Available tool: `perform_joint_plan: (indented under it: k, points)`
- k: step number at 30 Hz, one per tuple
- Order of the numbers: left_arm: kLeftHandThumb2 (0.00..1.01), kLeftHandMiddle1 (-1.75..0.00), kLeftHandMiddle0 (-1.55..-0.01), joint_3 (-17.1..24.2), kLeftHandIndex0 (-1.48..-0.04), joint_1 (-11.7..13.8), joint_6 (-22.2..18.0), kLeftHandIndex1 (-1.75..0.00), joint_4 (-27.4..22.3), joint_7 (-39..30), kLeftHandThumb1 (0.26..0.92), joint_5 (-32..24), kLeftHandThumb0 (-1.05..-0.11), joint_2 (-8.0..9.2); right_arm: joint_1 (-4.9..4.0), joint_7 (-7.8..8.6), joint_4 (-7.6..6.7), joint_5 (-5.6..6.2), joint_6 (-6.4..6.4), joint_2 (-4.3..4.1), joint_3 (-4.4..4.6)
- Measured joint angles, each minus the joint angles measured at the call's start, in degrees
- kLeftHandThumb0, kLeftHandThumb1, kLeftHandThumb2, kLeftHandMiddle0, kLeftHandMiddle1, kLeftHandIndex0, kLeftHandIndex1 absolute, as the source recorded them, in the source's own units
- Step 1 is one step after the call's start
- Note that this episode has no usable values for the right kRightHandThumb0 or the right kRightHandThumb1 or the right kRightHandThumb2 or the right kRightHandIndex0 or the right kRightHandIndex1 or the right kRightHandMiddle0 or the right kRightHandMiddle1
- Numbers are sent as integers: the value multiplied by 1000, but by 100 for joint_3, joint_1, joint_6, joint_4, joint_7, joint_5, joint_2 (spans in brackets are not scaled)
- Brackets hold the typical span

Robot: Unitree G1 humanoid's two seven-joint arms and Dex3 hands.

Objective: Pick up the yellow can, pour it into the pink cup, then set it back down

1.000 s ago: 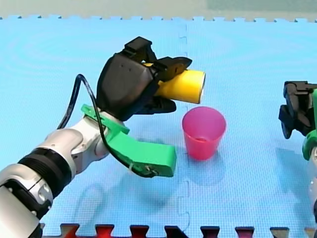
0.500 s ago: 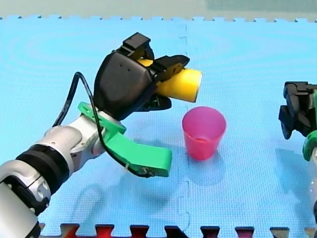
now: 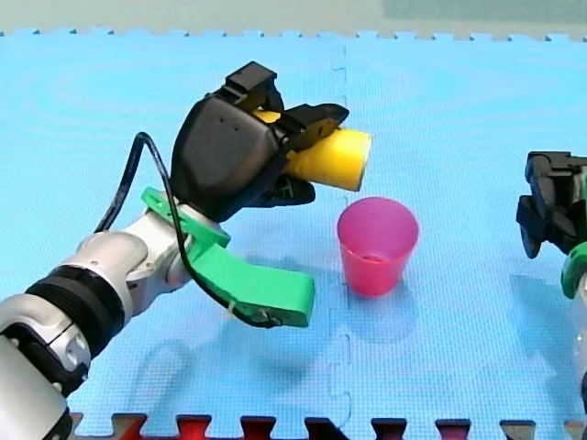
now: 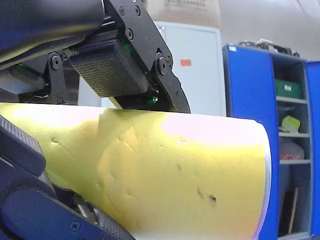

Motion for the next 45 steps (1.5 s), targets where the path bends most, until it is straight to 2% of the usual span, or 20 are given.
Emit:
perform_joint_plan:
  k: [5,11,13,15,18,21,24,28,29,30,33,35,37,45]
  points:
    - [1,-1746,-854,17,-849,-1,-31,-1077,0,-50,857,-45,-360,-5,-1,-1,0,-1,0,-4,3]
    - [1,-1746,-849,103,-840,4,-160,-1038,-19,-141,858,-186,-363,-4,-1,-1,0,-2,0,-13,3]
    - [0,-1746,-848,219,-1011,35,-309,-563,-41,-184,859,-348,-386,-9,-2,-2,0,-4,-2,-16,4]
    - [0,-1746,-849,356,-1107,90,-492,-277,-59,-200,863,-536,-428,-23,-1,-6,0,-5,-4,-20,5]
    - [0,-1746,-850,496,-1162,163,-671,-124,-57,-194,855,-698,-464,-46,0,-9,-1,-11,-6,-26,7]
    - [0,-1716,-860,632,-1190,227,-886,-83,-19,-242,836,-882,-465,-77,1,-8,-4,-10,-8,-29,7]
    - [2,-1464,-932,898,-1221,313,-1328,-28,19,-571,820,-1286,-454,-135,3,-6,-6,-8,-8,-30,3]
    - [1,-1358,-970,1215,-1232,445,-1975,-9,31,-1103,809,-1776,-445,-201,3,4,-6,-4,-8,-29,1]
    - [0,-1285,-992,1303,-1233,482,-2135,-6,30,-1253,808,-1910,-444,-215,4,5,-6,-3,-8,-29,0]
    - [0,-1132,-1030,1414,-1234,531,-2294,-3,30,-1456,806,-2077,-441,-228,4,6,-6,-1,-7,-29,-1]
    - [0,-454,-1155,1646,-1232,633,-2476,0,30,-2003,800,-2450,-442,-260,7,7,-6,0,-7,-29,-2]
    - [1,-216,-1182,1769,-1228,692,-2490,0,29,-2428,796,-2693,-447,-285,6,8,-6,0,-7,-25,-1]
    - [0,-128,-1220,1881,-1224,754,-2490,0,24,-2818,792,-2908,-438,-311,6,8,-6,0,-7,-22,0]
    - [0,-80,-1293,2453,-1219,973,-2487,0,-82,-4399,785,-3973,-415,-466,6,11,-6,0,-7,-18,-1]
